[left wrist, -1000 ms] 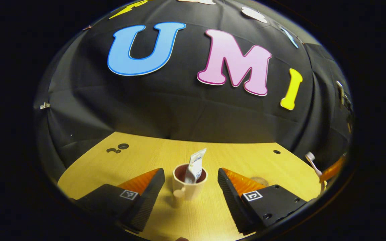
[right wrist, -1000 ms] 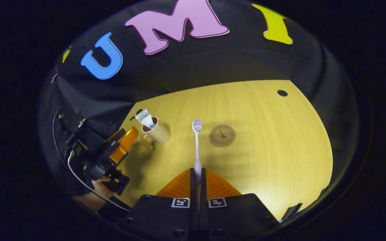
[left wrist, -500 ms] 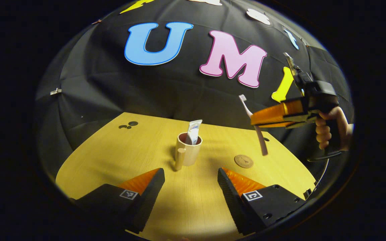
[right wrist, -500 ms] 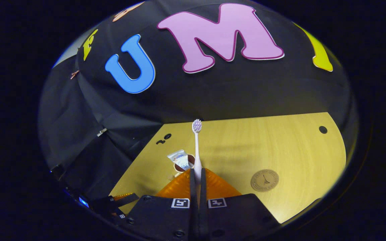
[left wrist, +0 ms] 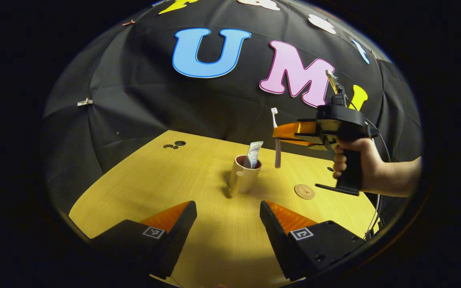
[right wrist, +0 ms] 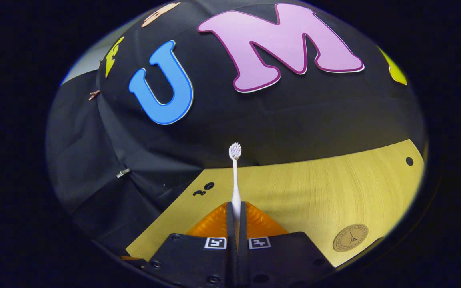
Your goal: Put the toothbrush and toothpaste on the desktop into the cup, then pick up the cup and place it on the coaster on the desktop.
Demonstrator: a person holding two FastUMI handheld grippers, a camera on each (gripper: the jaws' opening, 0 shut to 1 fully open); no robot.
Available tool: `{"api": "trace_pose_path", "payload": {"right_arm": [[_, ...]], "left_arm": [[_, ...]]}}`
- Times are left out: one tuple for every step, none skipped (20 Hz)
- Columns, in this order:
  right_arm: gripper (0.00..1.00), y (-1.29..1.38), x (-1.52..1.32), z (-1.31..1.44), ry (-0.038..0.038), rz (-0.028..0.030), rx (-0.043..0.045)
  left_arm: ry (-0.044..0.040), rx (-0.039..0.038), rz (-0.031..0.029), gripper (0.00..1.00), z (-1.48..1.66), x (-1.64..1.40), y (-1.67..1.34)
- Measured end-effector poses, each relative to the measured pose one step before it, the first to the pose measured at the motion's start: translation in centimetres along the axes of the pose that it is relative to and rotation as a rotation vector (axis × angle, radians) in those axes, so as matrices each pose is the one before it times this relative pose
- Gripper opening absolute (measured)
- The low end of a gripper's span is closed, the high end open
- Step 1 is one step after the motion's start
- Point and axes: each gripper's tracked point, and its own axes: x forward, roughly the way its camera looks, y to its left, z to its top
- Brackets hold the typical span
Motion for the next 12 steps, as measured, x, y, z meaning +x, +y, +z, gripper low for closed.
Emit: {"api": "trace_pose_path", "payload": {"right_arm": [[0.05, -0.291, 0.689, 0.102, -0.01096, -0.00516, 0.00724], [0.05, -0.461, 0.590, -0.047, -0.00888, -0.00538, 0.00569], [0.05, -0.495, 0.586, 0.060, -0.01188, -0.00444, 0.00192], [0.05, -0.425, 0.594, 0.148, -0.01140, 0.00254, 0.00612], [0.05, -0.409, 0.506, -0.024, -0.00753, 0.00083, 0.00926], [0.05, -0.468, 0.470, -0.110, -0.00469, -0.00721, 0.00684], [0.05, -0.316, 0.446, -0.158, -0.00495, -0.00202, 0.00471], [0.05, -0.108, 0.478, -0.142, -0.00419, 0.00114, 0.00443], [0.05, 0.079, 0.349, 0.044, -0.01161, 0.00361, 0.00016], [0.05, 0.118, 0.433, -0.021, -0.01188, 0.00315, -0.00086], [0.05, 0.255, 0.352, -0.175, -0.00404, 0.00482, -0.00469], [0.05, 0.114, 0.183, -0.464, -0.00199, 0.00324, -0.01663]], "left_arm": [[0.00596, 0.00508, 0.00074, 0.98, -0.294, -0.144, 0.062], [0.00424, 0.00479, -0.00154, 0.98, -0.211, -0.061, -0.028], [0.00330, 0.00431, -0.00161, 0.98, -0.330, -0.094, -0.125], [0.00399, 0.00568, -0.00361, 0.98, -0.177, -0.034, -0.120], [-0.00112, 0.00279, -0.00821, 0.98, -0.096, -0.006, -0.420], [-0.00569, 0.00045, -0.00812, 0.98, -0.030, -0.052, -0.320], [-0.00488, -0.00466, -0.00636, 0.98, 0.066, 0.067, -0.378], [0.00210, -0.01063, -0.00572, 0.98, -0.085, 0.026, -0.288], [0.00510, -0.01403, -0.00199, 0.98, -0.206, 0.199, -0.301], [0.00368, -0.01514, -0.00249, 0.98, -0.078, 0.196, -0.217], [0.00269, -0.01282, -0.00330, 0.98, -0.255, 0.142, -0.173], [0.00184, -0.00535, 0.00147, 0.98, -0.153, 0.121, -0.048]]}}
